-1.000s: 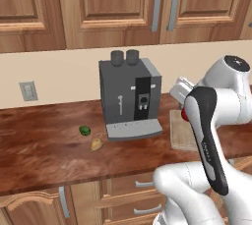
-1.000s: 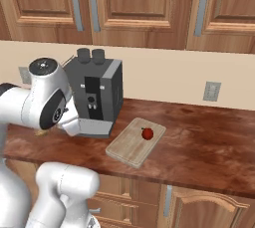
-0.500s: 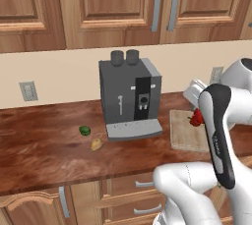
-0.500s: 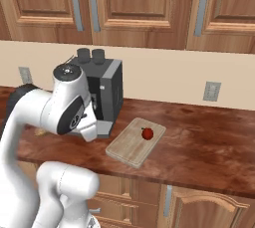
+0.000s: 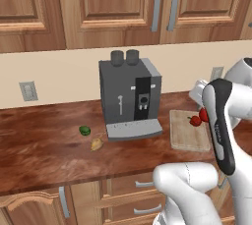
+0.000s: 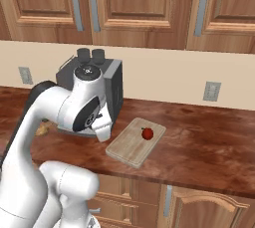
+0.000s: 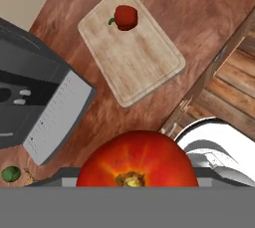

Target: Place the avocado, onion, tomato, and bell pepper on the cutting board.

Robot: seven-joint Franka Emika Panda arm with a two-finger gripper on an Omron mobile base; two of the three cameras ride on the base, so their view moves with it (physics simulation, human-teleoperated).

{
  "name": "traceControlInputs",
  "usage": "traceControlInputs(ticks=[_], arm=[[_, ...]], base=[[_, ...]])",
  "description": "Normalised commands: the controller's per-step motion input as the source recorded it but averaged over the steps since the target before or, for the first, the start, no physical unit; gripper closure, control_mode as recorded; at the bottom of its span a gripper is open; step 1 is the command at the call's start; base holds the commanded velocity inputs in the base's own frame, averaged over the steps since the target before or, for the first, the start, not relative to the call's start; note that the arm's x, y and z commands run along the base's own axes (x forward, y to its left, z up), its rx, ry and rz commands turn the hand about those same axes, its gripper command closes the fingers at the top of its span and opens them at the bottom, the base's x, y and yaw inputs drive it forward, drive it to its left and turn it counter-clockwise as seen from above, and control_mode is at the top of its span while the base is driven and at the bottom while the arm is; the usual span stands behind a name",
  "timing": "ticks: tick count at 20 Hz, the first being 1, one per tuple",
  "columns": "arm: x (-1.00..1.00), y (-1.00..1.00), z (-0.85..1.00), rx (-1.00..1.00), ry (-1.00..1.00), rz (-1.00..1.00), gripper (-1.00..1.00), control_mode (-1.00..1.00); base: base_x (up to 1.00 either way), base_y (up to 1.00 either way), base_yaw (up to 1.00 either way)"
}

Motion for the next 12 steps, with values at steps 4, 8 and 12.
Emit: traceControlInputs(ticks=[4,8,12], arm=[[0.52,-0.12,-0.22,0.0,0.04,0.0,1.0,-1.0],[0.49,-0.14,-0.24,0.0,0.08,0.0,1.0,-1.0],[0.4,-0.18,-0.25,0.0,0.11,0.0,1.0,-1.0]], base=[[0.0,0.0,0.0],[0.0,0.0,0.0],[0.0,0.0,0.0]])
